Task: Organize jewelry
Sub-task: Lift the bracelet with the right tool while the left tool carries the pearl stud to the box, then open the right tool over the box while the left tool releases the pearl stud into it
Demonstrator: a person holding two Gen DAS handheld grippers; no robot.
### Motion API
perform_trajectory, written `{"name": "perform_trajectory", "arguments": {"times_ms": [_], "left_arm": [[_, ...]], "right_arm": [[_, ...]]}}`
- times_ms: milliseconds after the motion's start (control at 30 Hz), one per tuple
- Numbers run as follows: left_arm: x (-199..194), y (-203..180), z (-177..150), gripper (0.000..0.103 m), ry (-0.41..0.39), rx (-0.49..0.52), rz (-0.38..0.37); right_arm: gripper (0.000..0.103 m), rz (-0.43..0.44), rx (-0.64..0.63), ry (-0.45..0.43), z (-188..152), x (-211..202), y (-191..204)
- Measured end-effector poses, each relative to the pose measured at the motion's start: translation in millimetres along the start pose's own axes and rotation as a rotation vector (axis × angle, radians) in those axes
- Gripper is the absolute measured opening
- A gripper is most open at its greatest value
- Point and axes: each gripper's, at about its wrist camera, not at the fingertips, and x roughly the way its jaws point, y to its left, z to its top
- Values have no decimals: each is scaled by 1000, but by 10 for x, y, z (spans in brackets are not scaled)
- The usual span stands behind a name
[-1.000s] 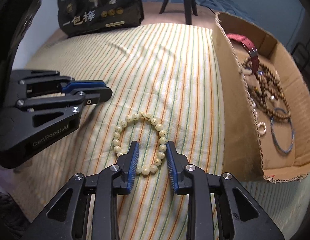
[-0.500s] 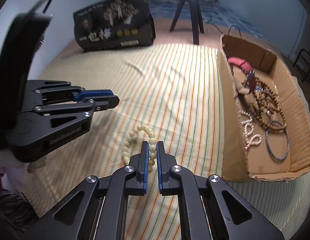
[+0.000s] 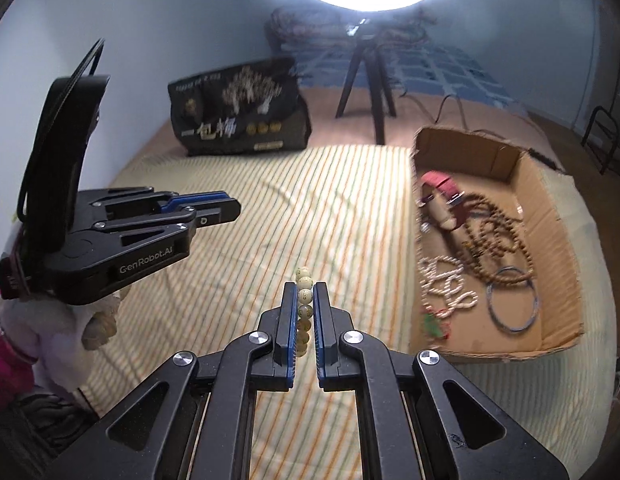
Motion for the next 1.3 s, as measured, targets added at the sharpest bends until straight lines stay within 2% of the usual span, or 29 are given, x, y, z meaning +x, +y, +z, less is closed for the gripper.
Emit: {"name": "perform_trajectory", "arguments": {"times_ms": [300, 567, 933, 1300], "left_arm": [[-222, -343, 259, 8, -86, -14, -75], [-200, -758, 351, 8, -101, 16, -132], [-5, -1244, 405, 8, -86, 75, -174], [260, -1469, 482, 8, -69, 76, -188]], "right_arm": [[6, -61, 69, -91, 158, -421, -474], [6, -124, 152, -139, 311, -623, -973], [6, -185, 183, -134, 561, -513, -1391], [6, -214, 198, -107, 760, -258, -1671]]}}
